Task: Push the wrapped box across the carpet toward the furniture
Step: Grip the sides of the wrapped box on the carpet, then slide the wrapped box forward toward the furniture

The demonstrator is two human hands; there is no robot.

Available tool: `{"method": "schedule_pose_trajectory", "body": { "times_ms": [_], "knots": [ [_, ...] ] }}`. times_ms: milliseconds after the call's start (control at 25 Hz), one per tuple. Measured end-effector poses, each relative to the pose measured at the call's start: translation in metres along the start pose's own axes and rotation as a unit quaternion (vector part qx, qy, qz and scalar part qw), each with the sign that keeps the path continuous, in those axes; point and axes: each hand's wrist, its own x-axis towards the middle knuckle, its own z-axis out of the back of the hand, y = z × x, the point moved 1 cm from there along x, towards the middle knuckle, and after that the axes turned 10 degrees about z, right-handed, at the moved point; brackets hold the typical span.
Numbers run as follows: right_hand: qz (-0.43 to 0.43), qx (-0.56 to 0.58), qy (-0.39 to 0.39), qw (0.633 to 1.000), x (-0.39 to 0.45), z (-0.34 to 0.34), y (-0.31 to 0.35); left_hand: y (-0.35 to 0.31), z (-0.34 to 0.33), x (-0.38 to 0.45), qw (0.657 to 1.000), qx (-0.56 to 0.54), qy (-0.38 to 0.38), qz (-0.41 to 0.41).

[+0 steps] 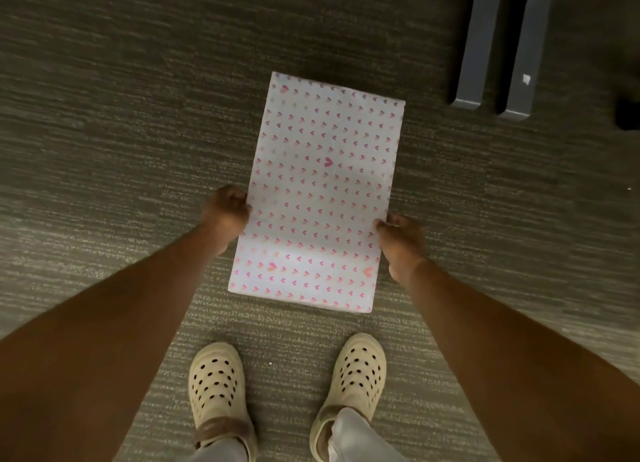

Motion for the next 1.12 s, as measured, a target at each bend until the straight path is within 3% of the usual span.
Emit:
{"method": "schedule_pose_trajectory", "body": {
  "times_ms": [240, 520, 720, 880, 1120],
  "knots": [
    [-0.031, 0.037, 0.027, 0.998, 0.007, 0.016, 0.005, -0.015, 0.002, -0.008, 0.997, -0.064, 0.012, 0.028],
    [0.012, 0.047, 0.048, 0.998, -0.001, 0.044, 0.053, -0.062, 0.033, -0.022, 0.993, -0.099, 0.058, 0.006],
    [0.082, 0.051, 0.055, 0.994, 0.003, 0.044, 0.095, -0.092, 0.067, -0.003, 0.978, -0.123, 0.141, -0.093],
    [0.107, 0.07, 0.016, 0.992, 0.035, 0.036, 0.137, -0.14, 0.067, 0.041, 0.987, -0.128, 0.076, -0.061],
    [0.164, 0.091, -0.019, 0.982, 0.12, 0.03, 0.187, -0.206, 0.045, 0.102, 0.974, -0.199, 0.059, -0.088]
  ]
}}
